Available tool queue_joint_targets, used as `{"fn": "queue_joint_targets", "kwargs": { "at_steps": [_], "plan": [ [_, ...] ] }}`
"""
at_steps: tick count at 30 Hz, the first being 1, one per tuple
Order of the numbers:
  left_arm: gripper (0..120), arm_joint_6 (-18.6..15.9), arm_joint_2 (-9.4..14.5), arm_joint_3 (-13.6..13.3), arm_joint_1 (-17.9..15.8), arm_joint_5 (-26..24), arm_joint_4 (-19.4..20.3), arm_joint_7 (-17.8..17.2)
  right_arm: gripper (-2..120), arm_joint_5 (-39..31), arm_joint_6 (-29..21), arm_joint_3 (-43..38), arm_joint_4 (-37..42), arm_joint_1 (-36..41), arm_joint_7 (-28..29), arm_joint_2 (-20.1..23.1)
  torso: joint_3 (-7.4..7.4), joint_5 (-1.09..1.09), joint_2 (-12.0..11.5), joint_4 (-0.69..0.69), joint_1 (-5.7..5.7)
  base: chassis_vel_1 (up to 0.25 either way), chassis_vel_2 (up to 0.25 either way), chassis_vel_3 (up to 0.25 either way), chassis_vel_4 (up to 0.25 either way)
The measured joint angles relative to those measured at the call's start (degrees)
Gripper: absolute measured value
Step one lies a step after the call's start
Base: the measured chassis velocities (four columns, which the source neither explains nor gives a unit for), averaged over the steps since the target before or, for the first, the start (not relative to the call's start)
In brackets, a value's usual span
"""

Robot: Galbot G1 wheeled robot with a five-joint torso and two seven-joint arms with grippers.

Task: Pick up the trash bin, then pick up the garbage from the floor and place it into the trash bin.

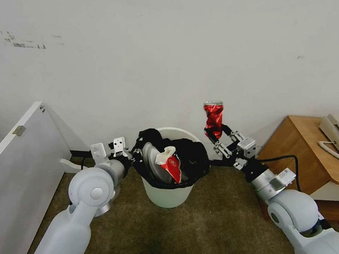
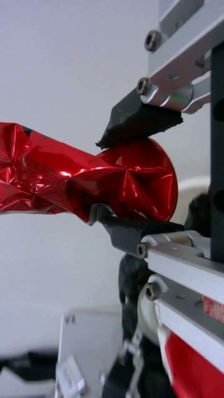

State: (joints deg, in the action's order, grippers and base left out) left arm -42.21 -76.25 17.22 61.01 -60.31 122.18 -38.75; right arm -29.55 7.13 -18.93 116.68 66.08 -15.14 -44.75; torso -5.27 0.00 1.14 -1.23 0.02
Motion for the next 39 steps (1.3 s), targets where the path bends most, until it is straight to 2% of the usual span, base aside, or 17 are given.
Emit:
{"fn": "queue_joint_targets", "kwargs": {
  "at_steps": [12, 15, 22, 31, 39],
  "plan": [
    [4, 0.04, 0.02, 0.08, 0.08, 0.29, -0.09, 0.33, 39, -0.56, 1.86, 2.23, 0.18, 0.26, -4.59, 2.65, 0.00, 0.00, 0.00, 0.00, 0.00, 0.000, 0.000, 0.000, 0.000],
    [4, 0.06, -0.09, 0.13, 0.06, 0.34, -0.09, 0.44, 39, -1.60, 2.78, 2.26, 0.32, 0.07, -8.51, 4.10, 0.00, 0.00, 0.00, 0.00, 0.00, 0.000, 0.000, 0.000, 0.000],
    [4, 0.08, -0.34, 0.00, -0.12, 0.43, -0.24, 0.51, 39, -1.95, 3.12, 2.13, 0.21, 0.15, -11.62, 4.74, 0.00, 0.00, 0.00, 0.00, 0.00, 0.000, 0.000, 0.000, 0.000],
    [4, 0.08, -0.37, -0.36, -0.05, 0.44, -0.32, 0.62, 39, -2.46, 3.34, 2.09, -0.33, -0.38, -14.23, 4.80, 0.00, 0.00, 0.00, 0.00, 0.00, 0.000, 0.000, 0.000, 0.000],
    [4, 0.08, -0.60, -0.37, -0.10, 0.49, -0.46, 0.65, 39, -2.63, 3.43, 2.09, -0.31, -0.55, -13.80, 4.73, 0.00, 0.00, 0.00, 0.00, 0.01, 0.000, 0.000, 0.000, 0.000]
  ]
}}
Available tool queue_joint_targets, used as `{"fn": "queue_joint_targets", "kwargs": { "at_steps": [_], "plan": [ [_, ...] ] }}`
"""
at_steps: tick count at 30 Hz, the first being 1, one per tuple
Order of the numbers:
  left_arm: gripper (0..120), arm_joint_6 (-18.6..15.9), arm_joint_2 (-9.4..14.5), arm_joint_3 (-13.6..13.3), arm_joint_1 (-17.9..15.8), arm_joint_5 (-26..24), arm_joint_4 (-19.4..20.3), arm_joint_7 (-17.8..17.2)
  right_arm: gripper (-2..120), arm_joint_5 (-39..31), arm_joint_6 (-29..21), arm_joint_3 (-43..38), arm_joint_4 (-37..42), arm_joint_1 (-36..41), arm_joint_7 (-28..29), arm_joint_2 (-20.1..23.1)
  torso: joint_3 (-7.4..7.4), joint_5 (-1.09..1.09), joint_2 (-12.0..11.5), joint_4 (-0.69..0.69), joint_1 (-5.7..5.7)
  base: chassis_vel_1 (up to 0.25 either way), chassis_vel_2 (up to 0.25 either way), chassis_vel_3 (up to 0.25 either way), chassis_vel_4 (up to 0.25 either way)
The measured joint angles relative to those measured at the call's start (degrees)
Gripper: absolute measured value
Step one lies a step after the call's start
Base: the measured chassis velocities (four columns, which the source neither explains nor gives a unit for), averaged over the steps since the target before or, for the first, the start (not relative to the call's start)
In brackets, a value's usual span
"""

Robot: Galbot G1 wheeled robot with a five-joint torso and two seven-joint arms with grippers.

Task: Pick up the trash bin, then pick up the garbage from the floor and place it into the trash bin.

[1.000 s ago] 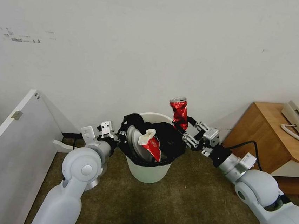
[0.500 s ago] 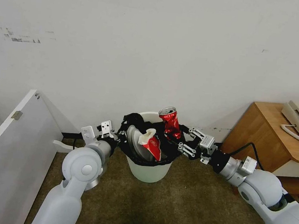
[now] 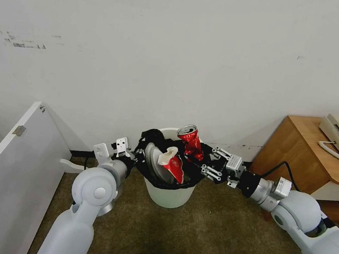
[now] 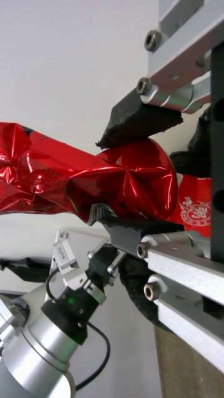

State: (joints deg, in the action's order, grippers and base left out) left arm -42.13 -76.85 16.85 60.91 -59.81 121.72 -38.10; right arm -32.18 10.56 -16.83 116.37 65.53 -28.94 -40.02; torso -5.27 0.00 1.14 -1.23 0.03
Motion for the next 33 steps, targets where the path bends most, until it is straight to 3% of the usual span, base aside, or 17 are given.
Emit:
{"fn": "queue_joint_targets", "kwargs": {
  "at_steps": [4, 6, 20, 33],
  "plan": [
    [4, 0.00, -0.02, -0.02, -0.02, 0.06, -0.06, 0.02, 39, -0.28, 0.00, 0.09, 0.23, -0.24, 1.39, -0.18, 0.00, 0.00, 0.00, 0.00, 0.00, 0.000, 0.000, 0.000, 0.000],
    [4, 0.00, -0.02, -0.03, -0.04, 0.06, -0.06, 0.03, 45, -0.30, 0.00, 0.15, 0.32, -0.33, 1.89, -0.22, 0.00, 0.00, 0.00, 0.00, 0.00, 0.000, 0.000, 0.000, 0.000],
    [4, -0.01, -0.02, -0.01, -0.09, 0.22, -0.05, 0.06, 95, -0.55, 0.00, 0.28, 0.39, -0.63, 3.09, -0.17, 0.00, 0.00, 0.00, 0.00, 0.00, 0.000, 0.000, 0.000, 0.000],
    [4, -0.01, -0.16, -0.13, -0.16, 0.80, -0.19, 0.52, 100, -0.66, 0.00, 0.42, 0.23, -0.75, 3.33, -0.21, 0.00, 0.00, 0.00, 0.00, 0.00, 0.000, 0.000, 0.000, 0.000]
  ]
}}
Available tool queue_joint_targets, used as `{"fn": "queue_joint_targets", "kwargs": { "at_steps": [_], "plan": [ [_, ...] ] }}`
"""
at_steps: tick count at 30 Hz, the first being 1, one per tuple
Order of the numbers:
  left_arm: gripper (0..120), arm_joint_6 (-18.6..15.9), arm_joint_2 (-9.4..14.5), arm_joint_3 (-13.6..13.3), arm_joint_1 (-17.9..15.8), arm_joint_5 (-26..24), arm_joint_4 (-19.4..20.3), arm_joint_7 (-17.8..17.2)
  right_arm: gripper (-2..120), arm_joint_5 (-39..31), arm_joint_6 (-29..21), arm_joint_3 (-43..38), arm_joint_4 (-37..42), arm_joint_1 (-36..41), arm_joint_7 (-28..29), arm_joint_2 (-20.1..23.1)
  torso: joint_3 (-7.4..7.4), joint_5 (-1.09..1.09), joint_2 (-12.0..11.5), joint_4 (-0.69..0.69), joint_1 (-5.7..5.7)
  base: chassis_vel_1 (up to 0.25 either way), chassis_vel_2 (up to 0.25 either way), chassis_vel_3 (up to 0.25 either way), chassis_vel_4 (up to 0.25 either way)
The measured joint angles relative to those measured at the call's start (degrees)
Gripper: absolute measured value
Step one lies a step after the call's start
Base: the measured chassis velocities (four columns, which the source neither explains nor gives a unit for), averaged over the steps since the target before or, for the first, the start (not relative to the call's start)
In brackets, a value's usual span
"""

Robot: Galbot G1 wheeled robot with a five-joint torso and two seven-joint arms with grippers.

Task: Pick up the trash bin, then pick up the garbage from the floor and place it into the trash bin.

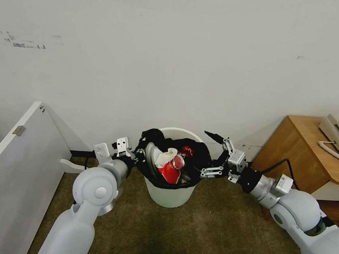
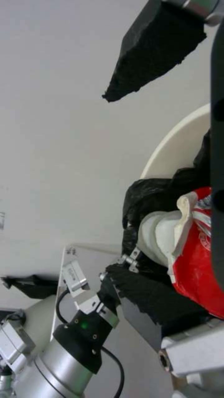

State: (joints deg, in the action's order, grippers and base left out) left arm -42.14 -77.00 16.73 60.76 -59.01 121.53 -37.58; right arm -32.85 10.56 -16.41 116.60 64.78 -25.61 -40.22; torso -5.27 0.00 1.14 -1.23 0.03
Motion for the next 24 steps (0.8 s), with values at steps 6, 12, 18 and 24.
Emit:
{"fn": "queue_joint_targets", "kwargs": {
  "at_steps": [6, 12, 18, 24],
  "plan": [
    [4, 0.01, -0.03, -0.01, -0.02, 0.04, -0.01, 0.02, 100, 0.00, 0.00, -0.25, 0.00, 0.01, 0.51, -0.16, 0.00, 0.00, 0.00, 0.00, 0.00, 0.000, 0.000, 0.000, 0.000],
    [4, 0.07, 0.09, 0.21, -0.04, 0.03, 0.15, 0.01, 100, -0.21, -0.73, -1.93, 1.62, 0.05, 3.15, -0.15, 0.00, 0.00, 0.00, 0.00, 0.00, 0.000, 0.000, 0.000, 0.000],
    [4, 0.08, 0.58, 1.04, 0.24, 0.64, 2.47, 0.28, 100, -0.26, -3.34, -5.45, 5.59, -0.06, 10.03, 0.32, 0.00, 0.00, 0.00, 0.00, 0.00, 0.000, 0.000, 0.000, 0.000],
    [4, 0.31, 1.61, 2.12, -0.12, 0.38, 5.62, 0.80, 100, -0.50, -4.64, -9.59, 7.31, 0.81, 11.70, 1.08, 0.00, 0.00, 0.00, 0.00, 0.00, 0.000, 0.000, 0.000, 0.000]
  ]
}}
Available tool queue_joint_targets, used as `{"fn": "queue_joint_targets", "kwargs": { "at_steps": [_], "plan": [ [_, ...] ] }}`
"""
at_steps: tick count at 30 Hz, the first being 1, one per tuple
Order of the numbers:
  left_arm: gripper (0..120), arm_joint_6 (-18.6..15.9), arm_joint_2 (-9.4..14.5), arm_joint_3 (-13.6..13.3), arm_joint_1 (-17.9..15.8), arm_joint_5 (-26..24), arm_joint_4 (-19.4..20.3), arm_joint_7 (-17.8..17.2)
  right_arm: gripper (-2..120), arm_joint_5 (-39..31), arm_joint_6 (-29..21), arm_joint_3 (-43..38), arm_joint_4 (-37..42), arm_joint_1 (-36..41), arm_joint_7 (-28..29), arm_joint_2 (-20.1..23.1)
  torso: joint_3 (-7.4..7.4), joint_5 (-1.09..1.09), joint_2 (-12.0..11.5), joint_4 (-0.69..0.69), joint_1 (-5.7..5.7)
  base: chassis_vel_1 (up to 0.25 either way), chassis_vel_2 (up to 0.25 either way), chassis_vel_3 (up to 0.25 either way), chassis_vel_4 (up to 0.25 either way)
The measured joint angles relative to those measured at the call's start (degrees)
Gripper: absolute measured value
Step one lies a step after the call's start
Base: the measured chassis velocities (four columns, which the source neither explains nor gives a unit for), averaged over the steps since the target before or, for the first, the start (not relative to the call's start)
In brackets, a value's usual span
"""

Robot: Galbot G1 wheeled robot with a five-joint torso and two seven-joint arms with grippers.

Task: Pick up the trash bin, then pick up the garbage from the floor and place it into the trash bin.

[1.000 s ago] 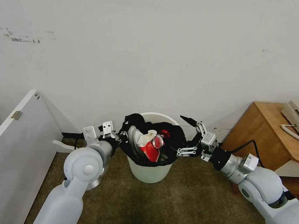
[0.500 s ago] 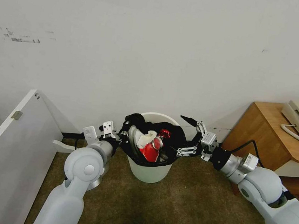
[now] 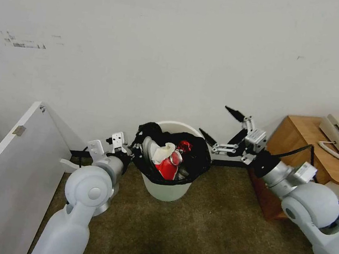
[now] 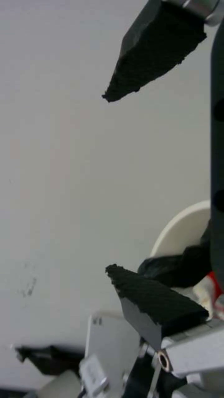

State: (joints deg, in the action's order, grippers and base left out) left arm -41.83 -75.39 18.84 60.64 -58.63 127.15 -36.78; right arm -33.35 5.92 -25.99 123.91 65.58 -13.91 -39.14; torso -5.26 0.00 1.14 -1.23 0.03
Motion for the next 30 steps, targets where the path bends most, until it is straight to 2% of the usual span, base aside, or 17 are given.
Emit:
{"fn": "queue_joint_targets", "kwargs": {
  "at_steps": [12, 17, 21, 25, 30],
  "plan": [
    [4, 0.46, 0.77, 1.77, 0.13, -0.20, 5.05, 2.26, 100, -1.42, -2.51, -5.94, 0.88, 1.56, 2.59, 0.02, 0.00, 0.00, 0.00, 0.00, 0.00, 0.000, 0.000, 0.000, 0.000],
    [4, 0.50, 1.16, 4.08, -0.87, -1.73, 6.73, 2.37, 100, -1.60, -3.00, -6.38, 0.25, 1.59, 2.85, -0.35, 0.00, 0.00, 0.00, -0.01, 0.00, 0.000, 0.000, 0.000, 0.000],
    [4, 0.50, 2.36, 6.44, -0.96, -3.28, 7.73, 2.27, 100, -1.88, -3.24, -6.58, 0.02, 1.53, 2.98, -0.65, 0.00, 0.00, 0.00, 0.01, 0.00, 0.000, 0.000, 0.000, 0.000],
    [4, 0.50, 2.79, 7.32, -0.94, -4.10, 8.33, 2.24, 100, -1.91, -3.42, -6.76, -0.13, 1.54, 3.24, -0.86, 0.00, 0.00, 0.00, 0.00, 0.00, 0.000, 0.000, 0.000, 0.000],
    [4, 0.45, 3.05, 7.95, -0.87, -4.86, 8.94, 2.17, 100, -2.44, -6.29, -7.07, 0.52, 1.87, 6.38, -1.46, 0.00, 0.00, 0.00, 0.00, 0.00, 0.000, 0.000, 0.000, 0.000]
  ]
}}
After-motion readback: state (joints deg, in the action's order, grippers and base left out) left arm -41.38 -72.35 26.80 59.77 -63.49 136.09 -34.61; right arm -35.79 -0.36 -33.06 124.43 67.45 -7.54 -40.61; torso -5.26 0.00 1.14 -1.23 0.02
